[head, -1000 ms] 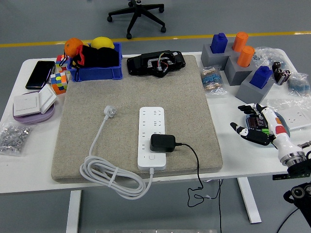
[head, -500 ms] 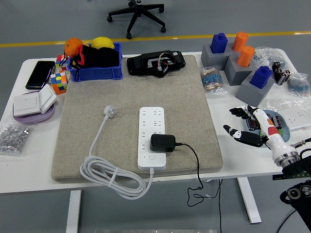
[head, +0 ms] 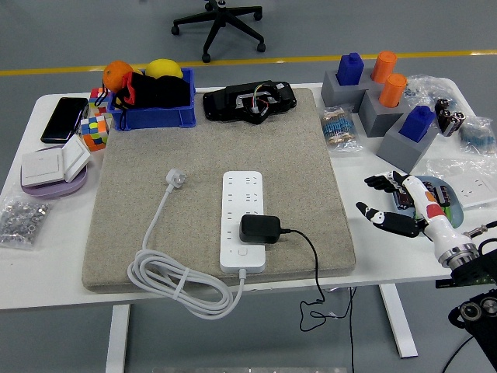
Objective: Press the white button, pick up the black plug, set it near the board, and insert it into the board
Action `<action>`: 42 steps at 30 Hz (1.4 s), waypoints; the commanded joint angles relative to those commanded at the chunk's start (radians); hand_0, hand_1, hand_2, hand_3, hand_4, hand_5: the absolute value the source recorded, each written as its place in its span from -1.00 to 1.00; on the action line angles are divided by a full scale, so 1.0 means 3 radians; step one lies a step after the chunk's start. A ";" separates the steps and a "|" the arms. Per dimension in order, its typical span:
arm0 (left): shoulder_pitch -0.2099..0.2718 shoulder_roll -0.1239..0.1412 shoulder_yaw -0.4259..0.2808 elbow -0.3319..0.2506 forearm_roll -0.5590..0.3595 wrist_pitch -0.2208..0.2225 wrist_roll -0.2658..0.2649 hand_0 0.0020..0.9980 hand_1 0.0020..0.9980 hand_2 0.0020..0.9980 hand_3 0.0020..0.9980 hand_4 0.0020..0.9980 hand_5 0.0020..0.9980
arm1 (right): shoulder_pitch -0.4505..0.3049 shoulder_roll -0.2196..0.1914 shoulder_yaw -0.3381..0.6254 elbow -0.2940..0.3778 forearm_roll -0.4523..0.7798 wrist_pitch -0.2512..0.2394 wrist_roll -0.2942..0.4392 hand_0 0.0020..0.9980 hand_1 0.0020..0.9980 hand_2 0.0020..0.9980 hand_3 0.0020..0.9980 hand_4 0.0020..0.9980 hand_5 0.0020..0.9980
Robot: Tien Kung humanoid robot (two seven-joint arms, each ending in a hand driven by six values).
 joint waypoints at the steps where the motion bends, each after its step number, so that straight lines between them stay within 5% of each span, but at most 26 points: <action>1: 0.0003 -0.0002 -0.0011 0.0000 0.0005 0.0004 -0.0002 -0.07 -0.01 0.03 0.16 0.18 -0.45 | -0.0005 -0.0012 0.0002 0.0013 0.0002 0.0001 0.0003 0.45 0.35 0.28 0.27 0.65 -0.50; 42: -0.0027 0.0007 -0.0083 0.0000 0.0011 0.0002 -0.0026 -0.06 -0.01 0.03 0.16 0.15 -0.45 | -0.0134 0.0141 0.0601 0.0155 -0.0110 0.0094 -0.0067 0.44 0.32 0.25 0.26 0.63 -0.50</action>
